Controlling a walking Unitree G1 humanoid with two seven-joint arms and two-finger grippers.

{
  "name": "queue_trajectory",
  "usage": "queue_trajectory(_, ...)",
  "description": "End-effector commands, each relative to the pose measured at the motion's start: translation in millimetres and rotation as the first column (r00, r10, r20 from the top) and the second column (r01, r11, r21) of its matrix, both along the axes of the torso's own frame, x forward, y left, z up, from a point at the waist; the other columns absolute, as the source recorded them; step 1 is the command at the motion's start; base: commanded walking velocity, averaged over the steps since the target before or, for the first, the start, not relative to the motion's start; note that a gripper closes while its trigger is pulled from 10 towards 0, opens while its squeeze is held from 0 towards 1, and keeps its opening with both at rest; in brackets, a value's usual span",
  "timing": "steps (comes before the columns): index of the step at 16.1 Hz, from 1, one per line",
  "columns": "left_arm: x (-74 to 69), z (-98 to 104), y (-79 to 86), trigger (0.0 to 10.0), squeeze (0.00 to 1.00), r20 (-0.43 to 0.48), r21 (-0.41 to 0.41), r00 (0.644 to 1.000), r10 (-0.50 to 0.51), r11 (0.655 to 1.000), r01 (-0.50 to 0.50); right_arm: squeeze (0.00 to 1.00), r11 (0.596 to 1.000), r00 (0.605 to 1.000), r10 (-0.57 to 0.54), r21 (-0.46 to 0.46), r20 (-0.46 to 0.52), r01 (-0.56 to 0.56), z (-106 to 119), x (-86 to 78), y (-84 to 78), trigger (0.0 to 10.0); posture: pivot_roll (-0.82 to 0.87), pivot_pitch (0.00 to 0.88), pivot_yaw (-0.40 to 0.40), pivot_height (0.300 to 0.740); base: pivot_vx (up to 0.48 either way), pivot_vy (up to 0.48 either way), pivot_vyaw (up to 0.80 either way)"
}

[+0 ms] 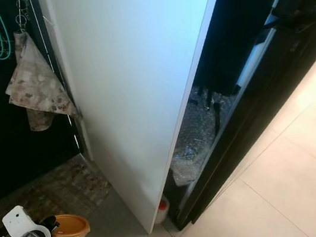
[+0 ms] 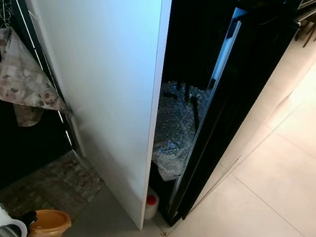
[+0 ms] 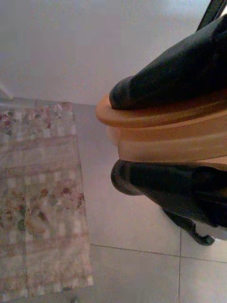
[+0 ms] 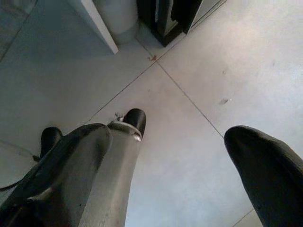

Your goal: Restocking fridge

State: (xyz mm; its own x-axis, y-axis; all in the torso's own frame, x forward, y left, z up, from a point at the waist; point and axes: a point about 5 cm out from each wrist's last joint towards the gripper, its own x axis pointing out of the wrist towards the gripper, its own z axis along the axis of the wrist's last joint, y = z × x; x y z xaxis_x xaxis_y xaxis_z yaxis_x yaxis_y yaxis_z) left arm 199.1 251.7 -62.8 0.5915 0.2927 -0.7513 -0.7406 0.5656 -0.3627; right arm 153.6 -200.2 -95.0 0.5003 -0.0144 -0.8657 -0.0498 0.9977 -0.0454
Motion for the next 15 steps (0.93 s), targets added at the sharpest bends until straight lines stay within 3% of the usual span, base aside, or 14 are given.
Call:
queue_trajectory(1, -3.0, -1.0, 1.9, 10.0, 0.0, -0.002, -0.003, 1.0, 0.013, 1.0, -0.013, 0.0, 0.999, 0.999, -0.032, 0.006, 0.007, 0.032, -0.7, -1.9, 0.5, 10.0, 0.0, 0.025, 0.032, 0.74, 0.0, 0.0, 0.0)
queue_trajectory(15, -4.4, -4.2, -5.9, 10.0, 0.0, -0.018, -0.004, 1.0, -0.024, 1.0, 0.024, 0.0, 1.0, 1.0, 0.003, 0.004, -0.01, -0.003, -1.9, -4.4, 1.4, 10.0, 0.0, 0.008, 0.032, 0.74, 0.0, 0.0, -0.69)
